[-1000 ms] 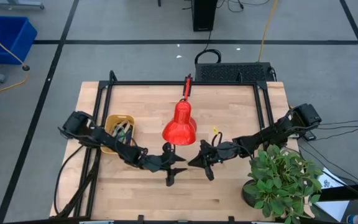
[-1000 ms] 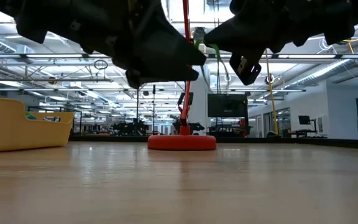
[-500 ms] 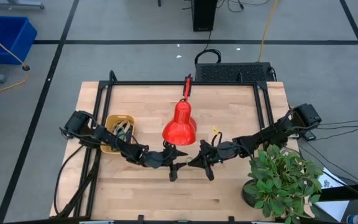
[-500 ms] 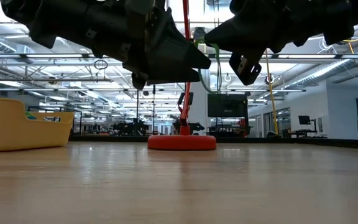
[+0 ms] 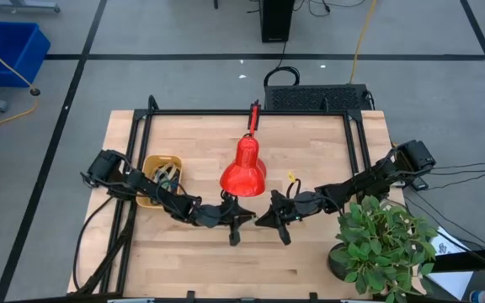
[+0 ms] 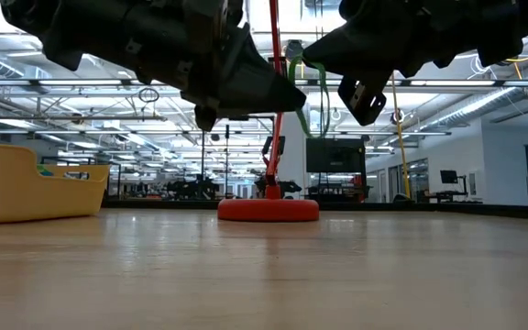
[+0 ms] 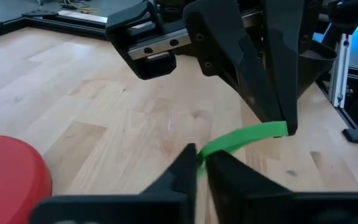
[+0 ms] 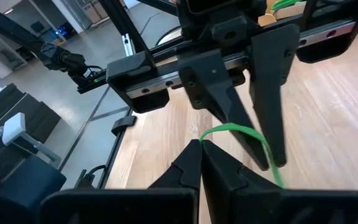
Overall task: Pick and place rubber bands into bin
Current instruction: Put the green rubber band into the yellow bin
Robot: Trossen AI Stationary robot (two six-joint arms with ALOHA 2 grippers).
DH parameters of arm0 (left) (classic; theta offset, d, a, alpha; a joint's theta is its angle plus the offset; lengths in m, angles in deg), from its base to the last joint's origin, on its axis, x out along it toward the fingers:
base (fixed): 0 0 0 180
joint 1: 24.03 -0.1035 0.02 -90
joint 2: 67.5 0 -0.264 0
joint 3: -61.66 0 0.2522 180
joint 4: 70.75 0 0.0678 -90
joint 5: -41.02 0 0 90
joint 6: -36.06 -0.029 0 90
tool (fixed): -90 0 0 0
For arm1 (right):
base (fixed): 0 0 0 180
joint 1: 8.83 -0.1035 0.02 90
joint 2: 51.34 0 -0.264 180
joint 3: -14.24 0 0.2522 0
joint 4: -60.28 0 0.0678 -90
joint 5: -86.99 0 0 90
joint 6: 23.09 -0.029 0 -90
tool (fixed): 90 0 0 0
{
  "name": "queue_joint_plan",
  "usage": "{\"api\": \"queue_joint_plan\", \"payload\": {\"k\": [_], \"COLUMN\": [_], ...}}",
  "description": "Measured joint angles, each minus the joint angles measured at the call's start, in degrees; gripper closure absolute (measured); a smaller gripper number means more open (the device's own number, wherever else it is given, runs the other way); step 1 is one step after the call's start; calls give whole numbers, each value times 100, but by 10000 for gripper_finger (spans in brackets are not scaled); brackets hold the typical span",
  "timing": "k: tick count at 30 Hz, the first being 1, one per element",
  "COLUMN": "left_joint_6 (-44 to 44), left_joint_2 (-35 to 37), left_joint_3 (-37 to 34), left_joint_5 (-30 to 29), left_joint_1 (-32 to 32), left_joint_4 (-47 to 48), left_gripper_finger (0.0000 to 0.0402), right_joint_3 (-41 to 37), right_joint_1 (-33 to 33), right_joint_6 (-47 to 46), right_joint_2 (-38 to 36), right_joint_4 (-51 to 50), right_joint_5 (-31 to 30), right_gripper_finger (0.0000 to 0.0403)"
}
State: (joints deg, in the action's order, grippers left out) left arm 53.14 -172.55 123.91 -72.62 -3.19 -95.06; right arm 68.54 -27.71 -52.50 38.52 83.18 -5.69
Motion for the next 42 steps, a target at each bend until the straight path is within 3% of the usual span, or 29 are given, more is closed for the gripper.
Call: {"api": "queue_joint_plan", "payload": {"k": [3, 14, 25, 29, 33, 42], "left_joint_6": [-24, -15, 125, 125, 116, 678], "left_joint_2": [0, 0, 2, 134, 577, 2185], "left_joint_3": [2, 2, 4, 2, 7, 7], "left_joint_5": [-2, 0, 10, 20, -12, -388], "left_joint_1": [0, -20, -20, -20, -59, -194], "left_joint_4": [0, 2, 2, 140, 882, 3884], "left_gripper_finger": [392, 395, 396, 398, 397, 398], "right_joint_3": [0, 0, 0, 0, -2, -2], "right_joint_1": [0, 0, 0, 6, 17, 255], "right_joint_6": [4, 28, 254, 353, 445, 523], "right_joint_2": [0, 0, -63, -246, -574, -1393], "right_joint_4": [2, 2, -5, -200, -876, -2444], "right_joint_5": [0, -11, -7, -5, -17, -53], "right_gripper_finger": [403, 376, 227, 192, 174, 176]}}
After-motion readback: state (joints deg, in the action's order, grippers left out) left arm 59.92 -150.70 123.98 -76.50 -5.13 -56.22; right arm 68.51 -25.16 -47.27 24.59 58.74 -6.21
